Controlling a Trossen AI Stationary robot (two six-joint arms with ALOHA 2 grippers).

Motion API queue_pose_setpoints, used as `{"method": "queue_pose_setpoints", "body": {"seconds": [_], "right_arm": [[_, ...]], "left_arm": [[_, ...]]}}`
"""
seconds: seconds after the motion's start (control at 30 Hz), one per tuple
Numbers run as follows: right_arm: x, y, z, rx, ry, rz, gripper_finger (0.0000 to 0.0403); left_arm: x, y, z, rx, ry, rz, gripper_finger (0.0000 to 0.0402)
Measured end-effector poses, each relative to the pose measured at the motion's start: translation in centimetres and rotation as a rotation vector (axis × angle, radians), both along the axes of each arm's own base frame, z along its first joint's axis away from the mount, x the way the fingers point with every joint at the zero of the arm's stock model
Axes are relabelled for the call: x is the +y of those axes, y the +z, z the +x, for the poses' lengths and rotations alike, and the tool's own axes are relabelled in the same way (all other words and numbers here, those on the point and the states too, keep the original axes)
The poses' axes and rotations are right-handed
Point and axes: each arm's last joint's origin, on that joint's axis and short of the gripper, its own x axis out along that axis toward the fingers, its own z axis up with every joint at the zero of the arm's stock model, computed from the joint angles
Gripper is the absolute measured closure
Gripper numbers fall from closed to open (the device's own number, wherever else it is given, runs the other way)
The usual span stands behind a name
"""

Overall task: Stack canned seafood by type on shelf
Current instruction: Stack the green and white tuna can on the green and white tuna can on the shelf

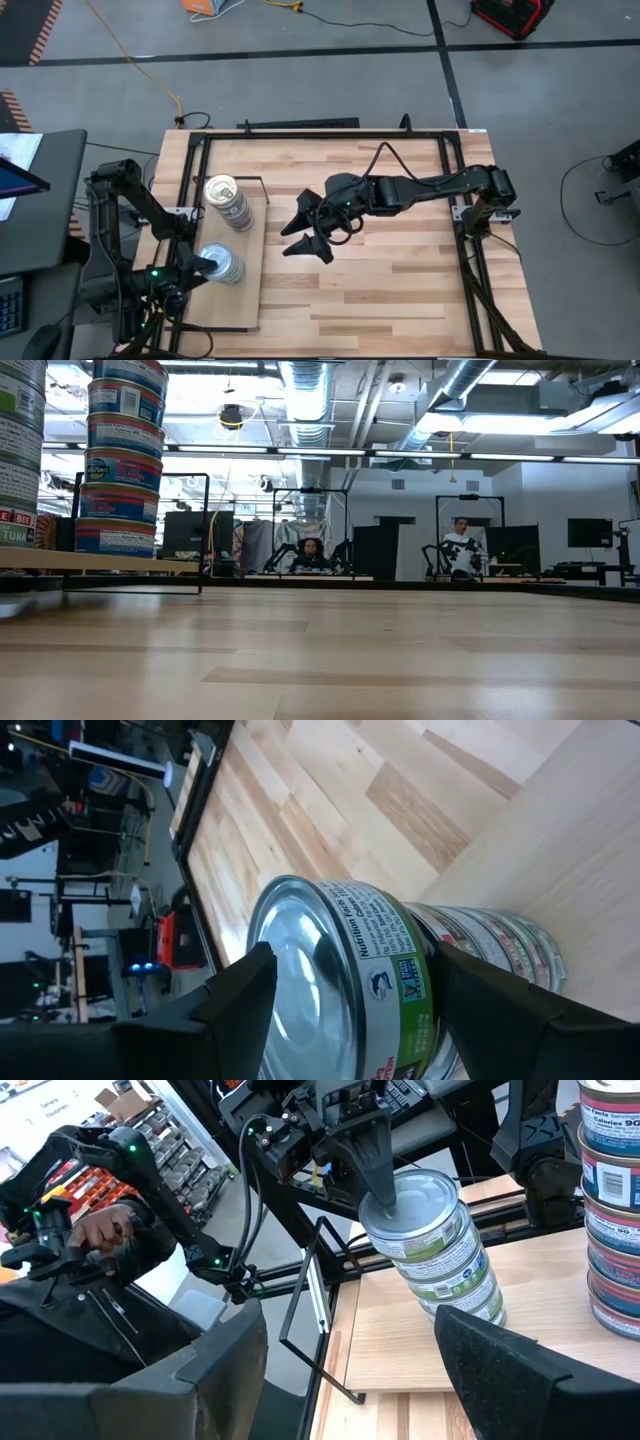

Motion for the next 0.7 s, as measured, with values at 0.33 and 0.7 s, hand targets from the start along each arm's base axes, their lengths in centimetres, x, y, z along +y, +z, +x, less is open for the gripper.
{"method": "queue_pose_setpoints", "body": {"seconds": [0.33, 0.7], "right_arm": [[-0.4, 0.0, 0.1, 0.001, -0.012, 0.000, 0.0092], [-0.8, 0.0, 0.1, 0.000, -0.022, -0.001, 0.0092]], "left_arm": [[0.0, 0.1, 0.0, 0.000, 0.000, -0.006, 0.0148], [-0.2, 1.3, 0.0, 0.020, 0.006, -0.078, 0.0148]]}}
